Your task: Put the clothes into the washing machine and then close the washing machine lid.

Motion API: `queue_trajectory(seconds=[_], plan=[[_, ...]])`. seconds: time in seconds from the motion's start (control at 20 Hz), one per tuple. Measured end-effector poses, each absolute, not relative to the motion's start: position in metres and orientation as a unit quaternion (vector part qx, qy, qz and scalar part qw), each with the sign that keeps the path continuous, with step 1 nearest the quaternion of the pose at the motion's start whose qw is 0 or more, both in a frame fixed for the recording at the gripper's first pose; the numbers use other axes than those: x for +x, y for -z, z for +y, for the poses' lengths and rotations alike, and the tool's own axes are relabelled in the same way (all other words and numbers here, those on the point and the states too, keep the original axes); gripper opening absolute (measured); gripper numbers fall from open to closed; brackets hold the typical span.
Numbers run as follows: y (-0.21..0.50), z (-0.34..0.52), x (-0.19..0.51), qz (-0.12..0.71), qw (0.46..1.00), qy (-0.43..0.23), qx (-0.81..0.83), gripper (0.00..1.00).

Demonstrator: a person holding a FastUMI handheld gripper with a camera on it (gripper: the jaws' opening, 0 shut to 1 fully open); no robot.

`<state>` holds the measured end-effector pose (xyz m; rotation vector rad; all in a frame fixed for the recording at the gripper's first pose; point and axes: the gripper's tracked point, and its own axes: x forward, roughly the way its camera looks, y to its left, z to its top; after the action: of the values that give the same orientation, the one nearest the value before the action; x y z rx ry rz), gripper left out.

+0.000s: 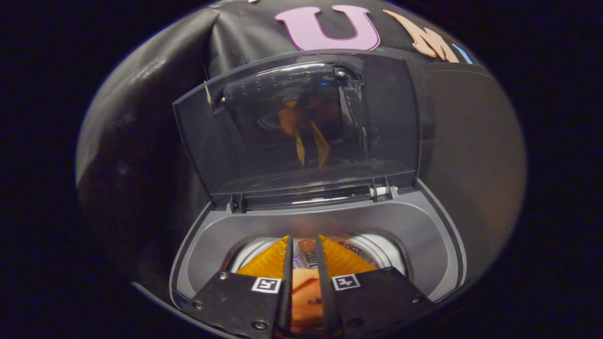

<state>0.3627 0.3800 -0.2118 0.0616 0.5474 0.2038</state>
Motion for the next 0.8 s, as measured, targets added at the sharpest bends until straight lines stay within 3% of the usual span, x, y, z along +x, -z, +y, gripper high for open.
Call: queue_trajectory(seconds=[0.05, 0.3, 0.8], plan=[[0.213, 0.378, 0.361, 0.272, 0.957, -0.099, 0.021, 0.31], [0.19, 0.375, 0.367, 0.239, 0.967, -0.086, -0.012, 0.99], [0.071, 0.408, 0.378, 0.151, 0.982, -0.114, -0.019, 0.98]])
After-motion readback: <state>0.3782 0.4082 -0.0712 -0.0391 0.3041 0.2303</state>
